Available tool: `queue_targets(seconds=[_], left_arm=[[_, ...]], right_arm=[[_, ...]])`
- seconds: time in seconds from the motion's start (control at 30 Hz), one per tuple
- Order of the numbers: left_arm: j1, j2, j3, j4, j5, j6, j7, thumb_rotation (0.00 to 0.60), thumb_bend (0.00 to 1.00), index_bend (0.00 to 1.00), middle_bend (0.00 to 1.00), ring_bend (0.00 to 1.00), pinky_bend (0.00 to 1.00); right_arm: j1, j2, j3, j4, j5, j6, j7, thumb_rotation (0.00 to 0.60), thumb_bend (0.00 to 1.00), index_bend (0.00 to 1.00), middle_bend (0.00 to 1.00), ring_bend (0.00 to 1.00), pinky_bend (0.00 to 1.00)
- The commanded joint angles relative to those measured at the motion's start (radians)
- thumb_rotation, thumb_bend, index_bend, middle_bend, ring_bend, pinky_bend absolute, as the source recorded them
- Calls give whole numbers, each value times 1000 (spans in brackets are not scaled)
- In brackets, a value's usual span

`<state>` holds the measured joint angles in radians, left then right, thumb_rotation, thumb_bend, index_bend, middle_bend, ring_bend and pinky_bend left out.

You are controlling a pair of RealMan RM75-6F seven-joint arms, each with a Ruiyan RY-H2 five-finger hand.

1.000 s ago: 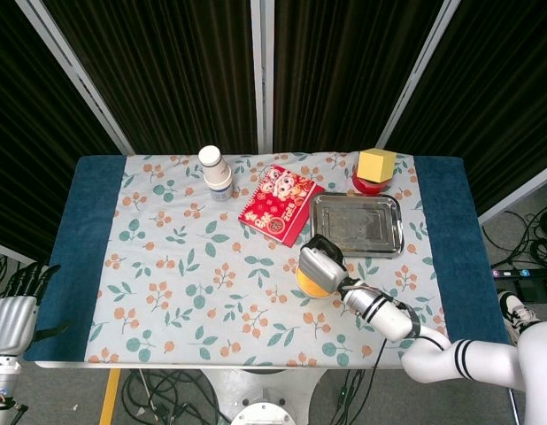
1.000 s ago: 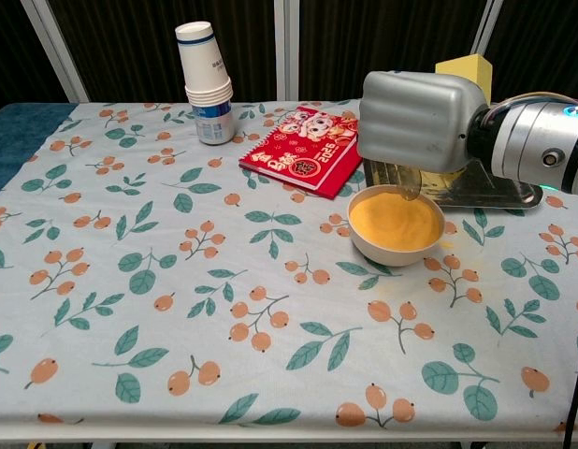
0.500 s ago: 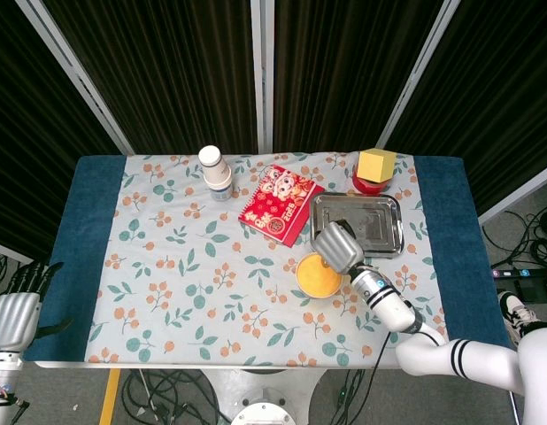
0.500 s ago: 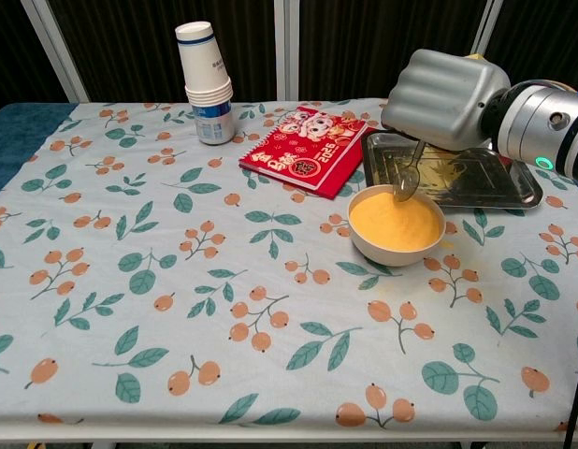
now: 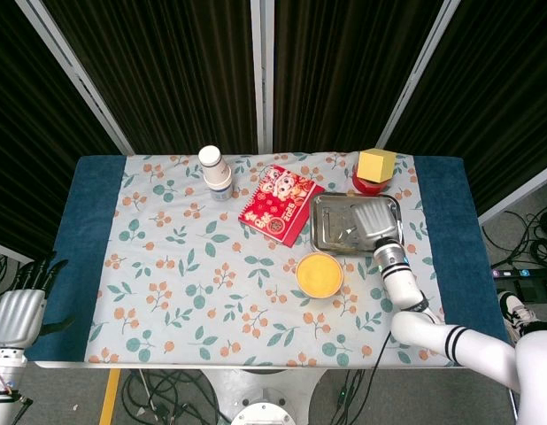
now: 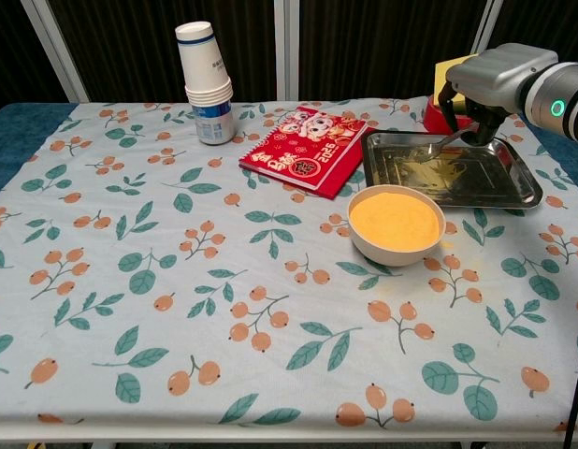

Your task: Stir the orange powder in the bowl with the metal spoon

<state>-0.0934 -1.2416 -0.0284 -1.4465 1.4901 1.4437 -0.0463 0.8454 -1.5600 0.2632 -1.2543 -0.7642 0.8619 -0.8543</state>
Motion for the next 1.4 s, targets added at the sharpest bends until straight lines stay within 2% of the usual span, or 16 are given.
queue_targets(seconds=[0.03,0.2,0.3,0.43,0.57,0.7,0.8,0.87,0.93,1.03,1.1,1.2,1.27,1.4], left_arm=[[-1,2,0,-5,-4,-4,5,600,95,169,118,71,101],[-2,5,2,-11,-8,-9,12,600,95,169,118,71,101],[0,8,2,-14,-11,-8,13,600,95,169,118,71,102],[2,9,3,-15,-12,-7,13,600,95,170,118,71,102],[2,11,3,-16,-9,-2,11,600,94,170,118,71,102],[2,12,-1,-13,-10,2,6,600,94,170,118,71,101],[-2,10,-5,-9,-12,-1,2,600,95,170,118,71,101],[-6,8,-7,-6,-11,-3,0,600,95,170,118,71,101],[-10,7,-10,-5,-9,-4,1,600,95,169,118,71,101],[-14,5,-13,-7,-8,-2,6,600,94,170,118,71,102],[-16,7,-14,-12,-8,-3,13,600,95,170,118,71,102],[-18,11,-18,-23,-10,-2,25,600,95,169,118,71,102],[-19,12,-21,-33,-13,0,35,600,95,170,118,71,102],[-20,10,-24,-51,-16,3,55,600,95,169,118,71,102]], right_arm=[[18,-51,8,94,71,-38,32,600,395,789,909,865,927],[37,-120,7,218,168,-85,55,600,263,685,902,865,927],[45,-144,8,264,203,-103,70,600,147,564,898,865,927],[48,-147,10,284,234,-119,88,600,92,473,895,865,927],[38,-93,33,215,224,-94,139,600,64,420,891,861,927],[-25,47,55,25,165,-31,229,600,92,413,858,828,927],[-110,180,48,-154,80,38,313,600,181,412,780,751,905],[-182,266,31,-264,0,90,386,600,254,412,689,658,824],[-246,337,12,-342,-75,120,466,600,289,412,594,551,697],[-354,444,-31,-424,-234,135,656,600,300,392,406,307,411],[-425,500,-77,-438,-364,161,778,600,300,317,278,143,242],[-520,515,-144,-412,-541,296,862,600,300,223,193,49,172],[-580,500,-184,-391,-633,402,889,600,300,186,168,24,155],[-669,462,-230,-371,-727,556,923,600,300,173,162,23,153]])
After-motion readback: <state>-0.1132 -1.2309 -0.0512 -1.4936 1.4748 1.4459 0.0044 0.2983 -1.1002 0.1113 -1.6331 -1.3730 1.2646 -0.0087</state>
